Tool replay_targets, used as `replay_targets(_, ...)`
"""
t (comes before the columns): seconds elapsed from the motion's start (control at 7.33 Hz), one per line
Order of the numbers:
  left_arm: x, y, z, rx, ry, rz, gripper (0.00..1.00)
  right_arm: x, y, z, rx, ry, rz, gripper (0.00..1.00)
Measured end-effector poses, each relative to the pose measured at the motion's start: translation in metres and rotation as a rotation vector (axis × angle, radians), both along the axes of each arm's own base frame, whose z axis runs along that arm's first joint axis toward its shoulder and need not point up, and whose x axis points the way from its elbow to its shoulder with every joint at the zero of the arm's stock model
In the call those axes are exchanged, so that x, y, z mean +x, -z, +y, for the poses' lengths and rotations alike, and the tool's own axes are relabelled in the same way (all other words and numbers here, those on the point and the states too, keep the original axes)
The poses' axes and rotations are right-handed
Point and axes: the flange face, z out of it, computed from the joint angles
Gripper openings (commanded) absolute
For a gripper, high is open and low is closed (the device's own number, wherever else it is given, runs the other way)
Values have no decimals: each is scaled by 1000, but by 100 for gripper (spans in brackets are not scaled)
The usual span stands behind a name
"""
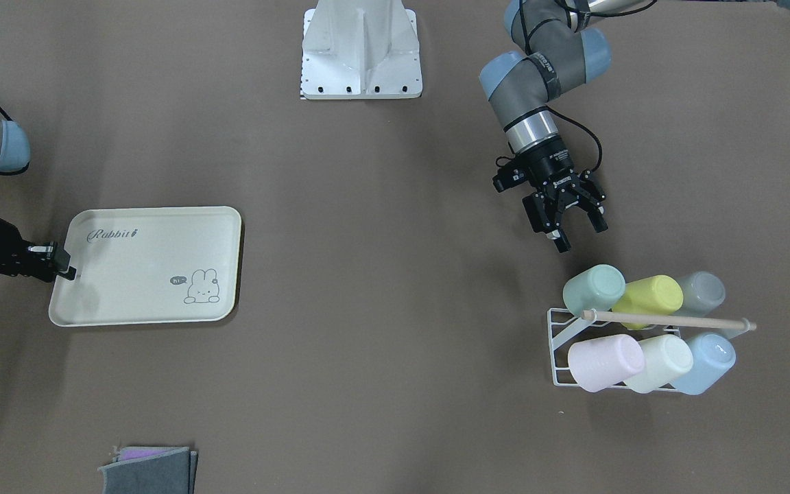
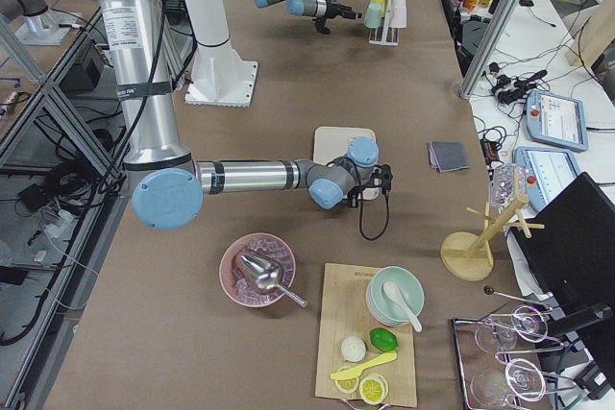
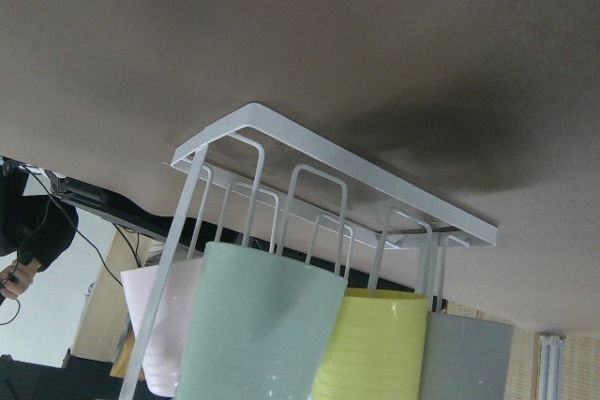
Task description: Pick up and place green cup on tray
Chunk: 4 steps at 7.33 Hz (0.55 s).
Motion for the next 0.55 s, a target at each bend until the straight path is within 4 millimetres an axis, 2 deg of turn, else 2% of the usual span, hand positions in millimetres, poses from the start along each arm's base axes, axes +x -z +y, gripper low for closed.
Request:
replay_targets(0.14, 5, 3, -4, 15, -7, -36, 98, 0, 0, 0, 0, 0, 0, 49)
replay_targets(0.41, 16, -3, -13, 32, -3, -86, 98, -1, -1, 0, -1, 1, 3, 48)
replay_targets(0.55, 21, -8, -19, 41, 6, -102, 98, -2, -1, 0, 0, 2, 4, 43)
